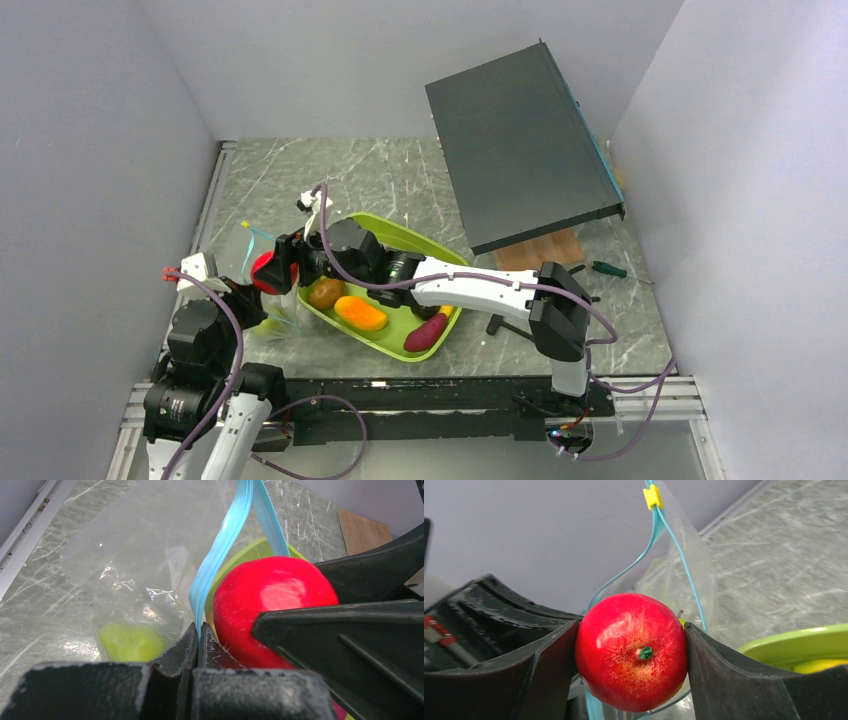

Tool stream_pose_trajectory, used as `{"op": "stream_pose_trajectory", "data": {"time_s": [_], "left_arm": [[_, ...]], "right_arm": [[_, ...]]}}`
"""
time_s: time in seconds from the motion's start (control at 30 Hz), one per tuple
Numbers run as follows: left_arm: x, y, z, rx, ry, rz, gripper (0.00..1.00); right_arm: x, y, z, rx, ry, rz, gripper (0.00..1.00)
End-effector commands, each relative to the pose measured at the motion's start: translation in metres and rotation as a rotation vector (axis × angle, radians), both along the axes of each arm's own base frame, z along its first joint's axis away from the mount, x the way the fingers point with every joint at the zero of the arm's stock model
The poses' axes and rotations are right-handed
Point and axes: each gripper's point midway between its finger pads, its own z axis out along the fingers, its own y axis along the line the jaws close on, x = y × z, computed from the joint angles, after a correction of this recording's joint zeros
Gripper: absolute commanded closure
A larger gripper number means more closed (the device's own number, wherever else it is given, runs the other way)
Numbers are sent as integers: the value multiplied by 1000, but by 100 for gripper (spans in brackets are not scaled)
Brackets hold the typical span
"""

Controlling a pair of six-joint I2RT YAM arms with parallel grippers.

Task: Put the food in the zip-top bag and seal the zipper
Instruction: Place the fake fruit in the zipper food storage bag.

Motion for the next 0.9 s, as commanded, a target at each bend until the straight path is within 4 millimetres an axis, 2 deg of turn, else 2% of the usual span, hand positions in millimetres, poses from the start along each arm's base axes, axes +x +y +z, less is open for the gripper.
{"op": "stream_pose_trajectory", "data": {"time_s": [0.0, 0.2, 0.3, 0.6, 0.87], "left_arm": [[4, -2, 11, -2, -39, -8, 100], [5, -2, 10, -3, -37, -10, 100], [5, -2, 10, -2, -36, -12, 100], [6, -2, 9, -1, -33, -11, 100], [5, -2, 10, -3, -36, -12, 100]], "right_arm": [[10, -3, 15, -34, -88, -80, 82], [6, -5, 16, -46, -121, -84, 40], [4, -7, 17, -53, -120, -82, 26], [1, -14, 26, -52, -139, -88, 11], [-4, -21, 37, -32, -153, -83, 10]]}}
